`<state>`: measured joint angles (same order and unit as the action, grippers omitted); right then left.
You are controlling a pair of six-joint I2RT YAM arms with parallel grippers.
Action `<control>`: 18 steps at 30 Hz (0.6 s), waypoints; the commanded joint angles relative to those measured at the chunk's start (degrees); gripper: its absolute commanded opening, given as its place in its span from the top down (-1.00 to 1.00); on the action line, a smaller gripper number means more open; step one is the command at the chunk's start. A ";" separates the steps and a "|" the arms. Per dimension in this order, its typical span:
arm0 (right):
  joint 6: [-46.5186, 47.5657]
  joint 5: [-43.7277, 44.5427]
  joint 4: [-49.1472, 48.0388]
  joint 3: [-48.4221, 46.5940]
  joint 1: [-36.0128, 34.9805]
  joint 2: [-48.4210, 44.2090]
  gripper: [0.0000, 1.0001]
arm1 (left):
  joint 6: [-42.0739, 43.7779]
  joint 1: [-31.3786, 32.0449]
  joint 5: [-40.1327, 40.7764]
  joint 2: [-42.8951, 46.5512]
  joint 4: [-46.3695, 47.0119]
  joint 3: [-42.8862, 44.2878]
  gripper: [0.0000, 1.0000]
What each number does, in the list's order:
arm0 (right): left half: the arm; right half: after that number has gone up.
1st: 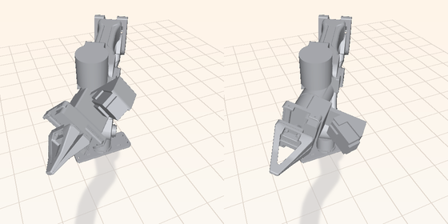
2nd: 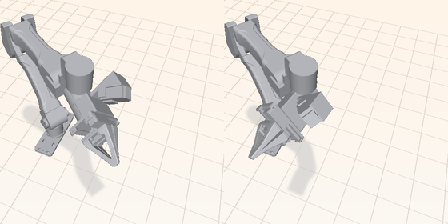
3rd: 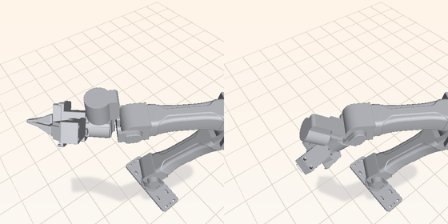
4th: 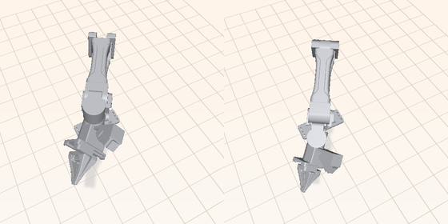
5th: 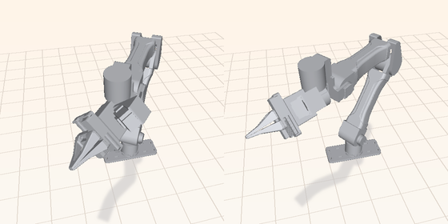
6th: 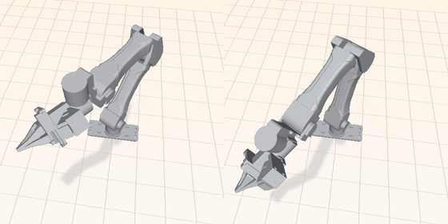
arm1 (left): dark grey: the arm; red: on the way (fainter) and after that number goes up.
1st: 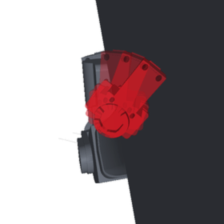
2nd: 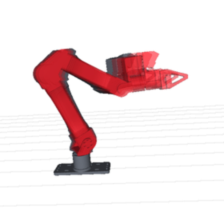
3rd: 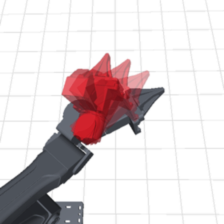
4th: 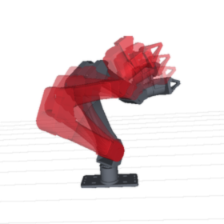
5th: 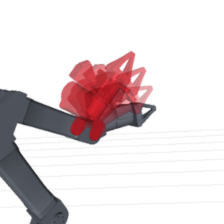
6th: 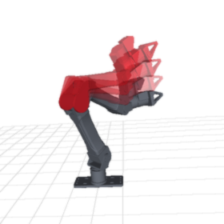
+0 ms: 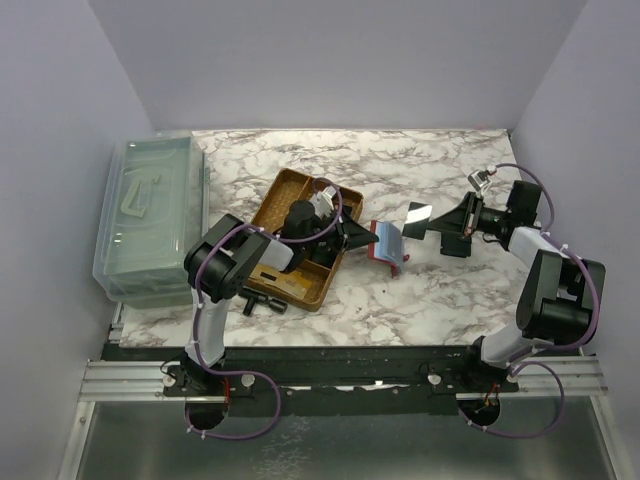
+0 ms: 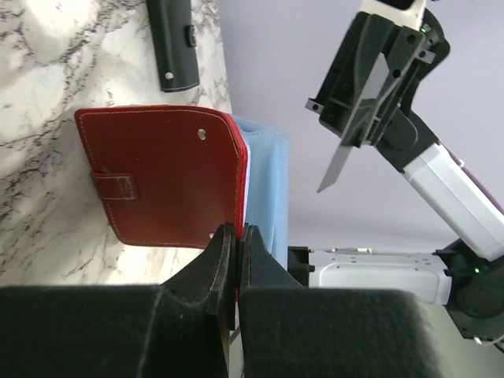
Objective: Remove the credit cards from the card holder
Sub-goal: Place the card holder at the center of the board.
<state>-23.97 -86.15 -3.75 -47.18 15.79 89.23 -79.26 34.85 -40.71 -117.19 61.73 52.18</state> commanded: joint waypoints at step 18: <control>-0.29 0.28 -0.82 -0.95 0.43 0.59 1.00 | 20.76 0.26 13.52 5.46 -50.98 9.86 1.00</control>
<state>-23.99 -86.15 -3.77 -47.18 15.84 89.25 -63.99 35.07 -32.60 -113.82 23.70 60.45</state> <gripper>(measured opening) 0.005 0.026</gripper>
